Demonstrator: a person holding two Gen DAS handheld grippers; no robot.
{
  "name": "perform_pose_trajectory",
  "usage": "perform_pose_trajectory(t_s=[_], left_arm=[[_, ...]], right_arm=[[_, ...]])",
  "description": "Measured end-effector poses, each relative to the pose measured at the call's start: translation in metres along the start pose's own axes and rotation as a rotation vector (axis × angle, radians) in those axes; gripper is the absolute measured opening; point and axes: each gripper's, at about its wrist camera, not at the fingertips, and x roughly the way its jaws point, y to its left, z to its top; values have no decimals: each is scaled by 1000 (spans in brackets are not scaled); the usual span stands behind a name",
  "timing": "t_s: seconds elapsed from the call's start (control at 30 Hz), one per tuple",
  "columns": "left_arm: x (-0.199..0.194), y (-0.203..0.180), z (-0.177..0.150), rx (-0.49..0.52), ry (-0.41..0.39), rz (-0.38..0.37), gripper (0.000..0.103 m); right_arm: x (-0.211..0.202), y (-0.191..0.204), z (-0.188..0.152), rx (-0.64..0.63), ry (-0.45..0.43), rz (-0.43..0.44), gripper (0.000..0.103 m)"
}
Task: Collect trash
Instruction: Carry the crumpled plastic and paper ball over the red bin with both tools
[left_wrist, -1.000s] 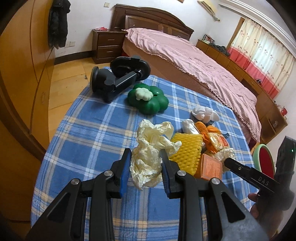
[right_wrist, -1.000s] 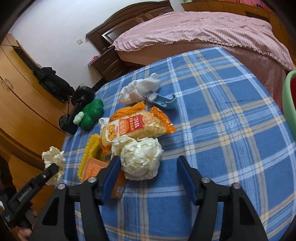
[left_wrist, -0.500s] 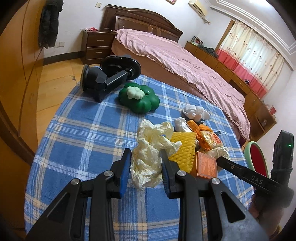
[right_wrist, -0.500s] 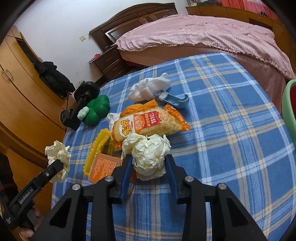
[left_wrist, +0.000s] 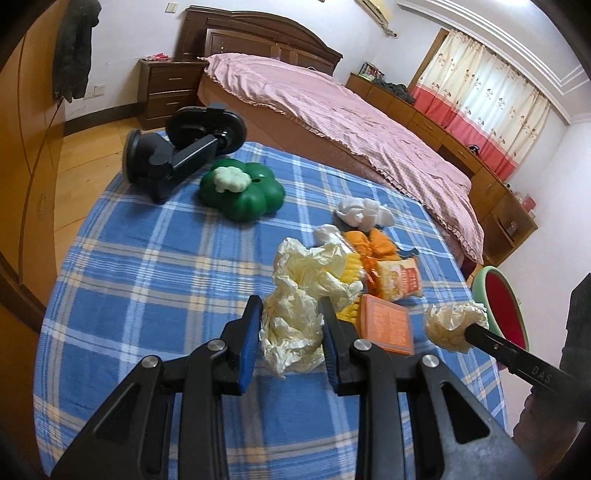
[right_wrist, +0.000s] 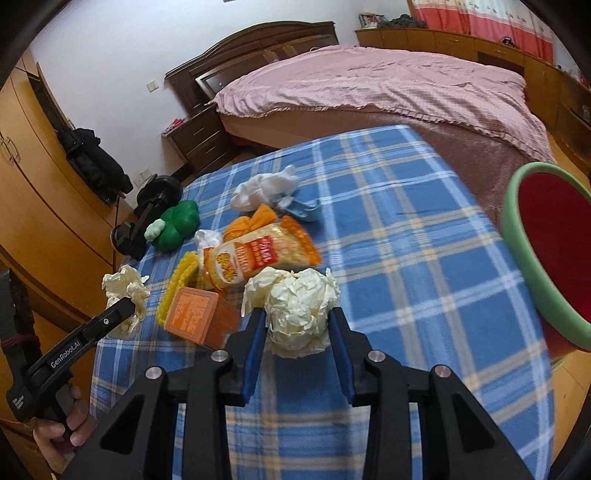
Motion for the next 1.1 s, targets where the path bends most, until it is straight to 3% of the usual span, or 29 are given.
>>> perform_pose_trajectory(t_s=[0.5, 1.1], left_arm=[[-16, -55, 0, 56, -7, -43, 31], [-9, -132, 0, 131, 45, -122, 31]], right_arm=[[-49, -40, -3, 28, -122, -11, 37], [-101, -98, -3, 91, -249, -20, 37]])
